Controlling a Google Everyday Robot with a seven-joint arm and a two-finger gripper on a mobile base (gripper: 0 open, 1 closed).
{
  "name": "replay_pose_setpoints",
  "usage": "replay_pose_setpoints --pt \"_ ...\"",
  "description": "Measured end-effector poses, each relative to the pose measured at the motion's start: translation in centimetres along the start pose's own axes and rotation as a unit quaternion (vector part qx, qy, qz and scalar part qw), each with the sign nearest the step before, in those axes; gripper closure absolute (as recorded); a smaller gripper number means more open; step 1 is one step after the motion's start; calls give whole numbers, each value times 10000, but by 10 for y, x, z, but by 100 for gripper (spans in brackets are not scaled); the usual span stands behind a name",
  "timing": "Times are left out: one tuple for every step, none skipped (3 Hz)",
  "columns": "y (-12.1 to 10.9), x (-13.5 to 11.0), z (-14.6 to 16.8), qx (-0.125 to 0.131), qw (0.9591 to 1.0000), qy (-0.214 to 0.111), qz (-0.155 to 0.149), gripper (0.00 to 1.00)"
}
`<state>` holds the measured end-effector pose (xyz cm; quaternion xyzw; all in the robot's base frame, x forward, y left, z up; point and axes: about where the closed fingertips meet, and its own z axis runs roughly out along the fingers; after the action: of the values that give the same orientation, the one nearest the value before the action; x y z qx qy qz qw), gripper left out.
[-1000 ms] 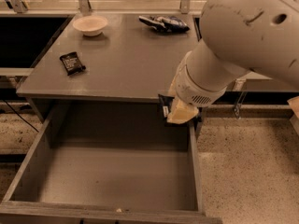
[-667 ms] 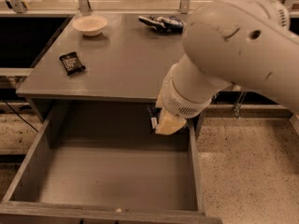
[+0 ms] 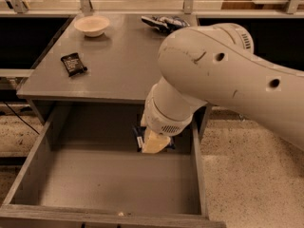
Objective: Place rxbar blueberry into top drawer
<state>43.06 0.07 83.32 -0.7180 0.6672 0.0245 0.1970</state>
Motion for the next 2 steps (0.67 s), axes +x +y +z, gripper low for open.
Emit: replay_pose_setpoints --pt "1 0 3 -19 10000 -5 10 100" --pt "2 0 8 -59 10000 -14 32 100"
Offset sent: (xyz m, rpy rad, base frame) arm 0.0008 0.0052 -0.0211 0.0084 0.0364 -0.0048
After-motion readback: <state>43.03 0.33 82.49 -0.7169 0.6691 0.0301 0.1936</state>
